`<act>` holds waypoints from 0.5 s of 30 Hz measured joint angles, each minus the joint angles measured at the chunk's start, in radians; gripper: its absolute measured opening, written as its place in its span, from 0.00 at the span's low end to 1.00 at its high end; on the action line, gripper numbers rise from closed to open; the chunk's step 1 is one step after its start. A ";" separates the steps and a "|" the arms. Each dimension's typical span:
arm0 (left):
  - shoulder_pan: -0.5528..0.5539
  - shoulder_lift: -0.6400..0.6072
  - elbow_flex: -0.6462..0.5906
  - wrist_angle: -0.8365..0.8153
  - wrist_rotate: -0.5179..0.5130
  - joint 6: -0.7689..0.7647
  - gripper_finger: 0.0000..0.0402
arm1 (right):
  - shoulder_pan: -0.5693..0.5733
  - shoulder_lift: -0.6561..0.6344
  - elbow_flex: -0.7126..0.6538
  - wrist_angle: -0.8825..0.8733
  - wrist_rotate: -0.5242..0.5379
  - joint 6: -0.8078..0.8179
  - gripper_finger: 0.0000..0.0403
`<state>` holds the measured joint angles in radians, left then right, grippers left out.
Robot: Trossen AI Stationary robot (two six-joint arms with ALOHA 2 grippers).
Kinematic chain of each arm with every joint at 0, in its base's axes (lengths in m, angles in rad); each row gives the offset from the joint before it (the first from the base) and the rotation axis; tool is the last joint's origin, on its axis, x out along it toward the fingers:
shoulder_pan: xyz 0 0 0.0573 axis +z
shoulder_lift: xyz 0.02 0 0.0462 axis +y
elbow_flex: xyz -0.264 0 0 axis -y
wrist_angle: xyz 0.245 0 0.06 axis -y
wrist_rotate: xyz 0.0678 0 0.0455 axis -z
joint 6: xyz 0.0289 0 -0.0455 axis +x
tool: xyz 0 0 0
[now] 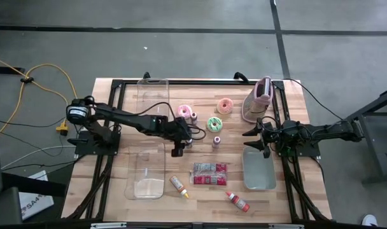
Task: Pick & Place Food Item
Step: Put the purple food coloring bottle into the top transparent bin
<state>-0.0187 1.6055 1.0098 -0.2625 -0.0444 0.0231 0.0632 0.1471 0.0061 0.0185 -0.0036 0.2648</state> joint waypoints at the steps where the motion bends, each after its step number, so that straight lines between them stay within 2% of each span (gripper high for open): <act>1: 0.001 0.005 0.000 0.004 0.011 -0.007 0.49 | 0.000 0.000 0.000 -0.001 0.000 0.000 0.48; 15: 0.015 0.011 0.000 0.042 0.021 -0.016 0.49 | 0.000 0.006 0.000 0.000 0.000 0.000 0.48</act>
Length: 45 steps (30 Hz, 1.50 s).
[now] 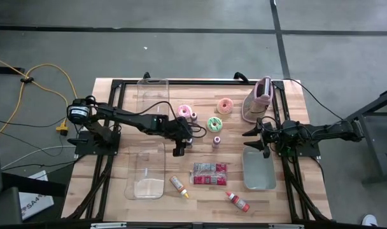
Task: Pick & Place Food Item
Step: Put the purple food coloring bottle into the top transparent bin
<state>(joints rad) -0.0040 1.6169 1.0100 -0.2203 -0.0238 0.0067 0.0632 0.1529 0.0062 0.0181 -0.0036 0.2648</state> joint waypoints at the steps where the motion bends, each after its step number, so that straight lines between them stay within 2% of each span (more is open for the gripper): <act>1: 0.000 0.000 0.000 0.002 0.000 0.000 0.49 | 0.000 0.000 0.000 0.000 0.000 0.000 0.48; 10: 0.000 0.000 0.000 0.005 0.000 0.000 0.47 | 0.000 0.000 0.000 0.000 0.000 0.000 0.48; 24: 0.000 -0.003 0.000 0.011 0.002 0.000 0.29 | 0.000 0.000 0.000 0.000 0.000 0.000 0.48; 45: 0.004 -0.008 0.000 0.001 0.001 -0.007 0.29 | 0.000 0.000 0.000 0.000 0.000 0.000 0.48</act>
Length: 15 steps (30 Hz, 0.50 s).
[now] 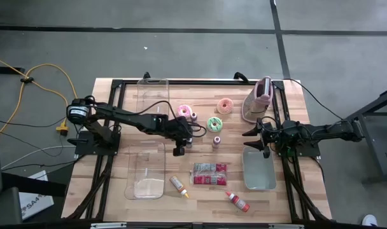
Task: Pick & Place Food Item
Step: Put the purple food coloring bottle into the top transparent bin
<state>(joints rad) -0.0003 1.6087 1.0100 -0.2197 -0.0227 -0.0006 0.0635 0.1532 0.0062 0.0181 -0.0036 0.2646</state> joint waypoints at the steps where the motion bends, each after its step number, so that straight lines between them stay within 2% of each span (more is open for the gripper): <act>1: 0.002 -0.005 0.000 -0.006 0.000 0.000 0.29 | 0.000 0.000 0.000 0.000 0.000 0.000 0.48; 9: 0.049 -0.105 -0.001 -0.034 -0.002 0.003 0.29 | 0.000 0.000 0.000 0.000 0.000 0.000 0.48; 15: 0.097 -0.226 0.000 -0.050 -0.002 0.011 0.29 | 0.000 0.000 0.000 0.000 0.000 0.000 0.48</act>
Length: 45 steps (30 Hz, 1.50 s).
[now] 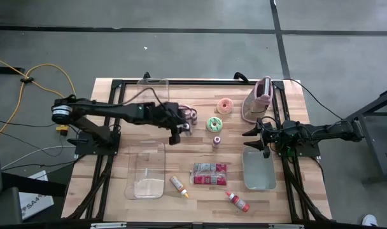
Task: Pick & Place Food Item
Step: Put the purple food coloring bottle into the top transparent bin
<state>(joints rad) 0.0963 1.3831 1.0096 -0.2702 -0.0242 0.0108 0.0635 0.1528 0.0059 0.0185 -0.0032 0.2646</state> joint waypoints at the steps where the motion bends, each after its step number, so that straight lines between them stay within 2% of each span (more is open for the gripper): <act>1: 0.009 -0.021 0.000 -0.002 0.000 0.000 0.29 | 0.000 0.000 0.000 0.000 0.000 0.000 0.48; 7: 0.048 -0.098 0.000 -0.004 -0.003 0.018 0.29 | 0.000 0.000 0.000 0.000 0.000 0.000 0.48; 18: 0.092 -0.102 0.000 -0.058 -0.051 -0.021 0.29 | 0.000 0.000 0.000 0.000 0.000 0.000 0.48; 31: 0.345 -0.110 0.001 -0.081 -0.060 -0.114 0.29 | 0.000 0.000 0.000 0.000 0.000 0.000 0.48; 45: 0.614 -0.165 0.002 -0.216 -0.060 -0.164 0.29 | 0.000 0.000 0.000 0.000 0.000 0.000 0.48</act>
<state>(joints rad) 0.7101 1.2182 1.0111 -0.4862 -0.0845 -0.1530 0.0634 0.1528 0.0060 0.0181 -0.0036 0.2646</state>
